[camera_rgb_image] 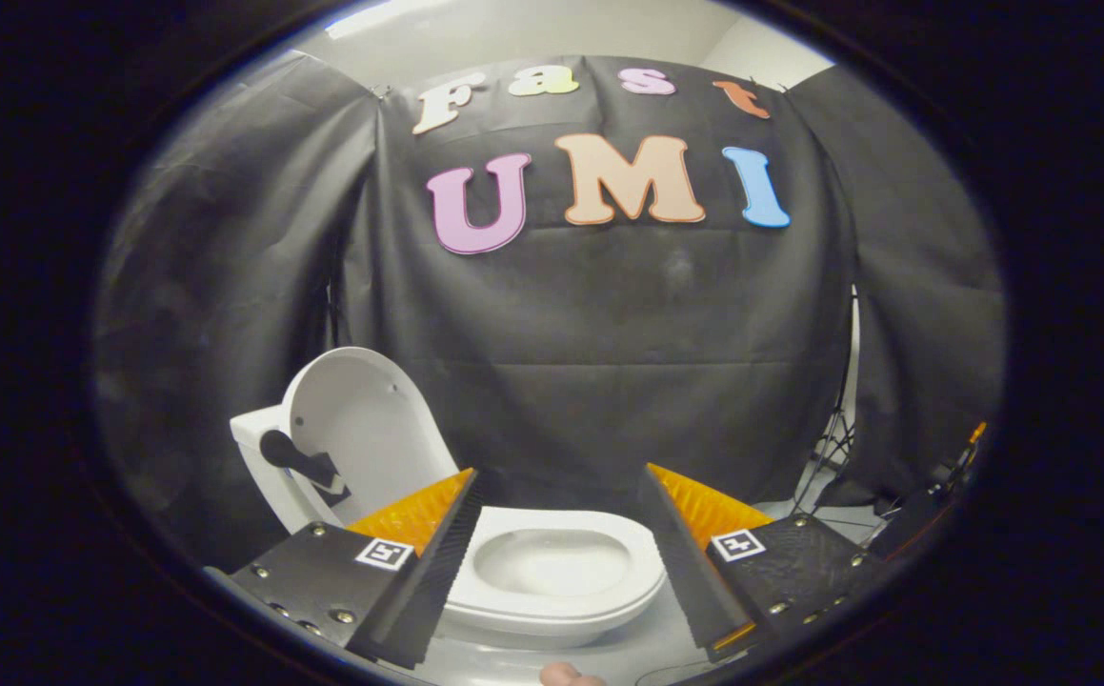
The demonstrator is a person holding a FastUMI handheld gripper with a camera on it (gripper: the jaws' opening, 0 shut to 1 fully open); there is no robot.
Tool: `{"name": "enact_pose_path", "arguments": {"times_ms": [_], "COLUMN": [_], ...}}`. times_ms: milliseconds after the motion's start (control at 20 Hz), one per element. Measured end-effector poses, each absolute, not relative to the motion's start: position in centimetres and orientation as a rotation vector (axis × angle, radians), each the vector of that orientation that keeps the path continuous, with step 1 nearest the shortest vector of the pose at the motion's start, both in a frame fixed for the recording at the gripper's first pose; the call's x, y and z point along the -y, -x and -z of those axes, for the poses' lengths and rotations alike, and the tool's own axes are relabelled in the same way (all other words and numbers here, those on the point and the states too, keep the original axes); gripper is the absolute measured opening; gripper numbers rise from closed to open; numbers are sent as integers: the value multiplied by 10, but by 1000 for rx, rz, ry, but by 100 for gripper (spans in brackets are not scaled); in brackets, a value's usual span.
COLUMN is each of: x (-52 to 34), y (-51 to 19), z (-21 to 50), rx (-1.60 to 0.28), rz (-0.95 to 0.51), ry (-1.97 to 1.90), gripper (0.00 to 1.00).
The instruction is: Open the toilet lid.
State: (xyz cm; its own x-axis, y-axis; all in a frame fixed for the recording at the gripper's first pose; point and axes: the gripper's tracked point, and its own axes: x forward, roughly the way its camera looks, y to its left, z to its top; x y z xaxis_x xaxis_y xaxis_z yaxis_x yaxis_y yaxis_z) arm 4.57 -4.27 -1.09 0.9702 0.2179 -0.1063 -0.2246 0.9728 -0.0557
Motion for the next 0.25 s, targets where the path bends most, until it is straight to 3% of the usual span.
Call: {"name": "enact_pose_path", "arguments": {"times_ms": [250], "x": [91], "y": [-38], "z": [9], "rx": [-81], "rz": [-142], "ry": [102], "gripper": [98]}}
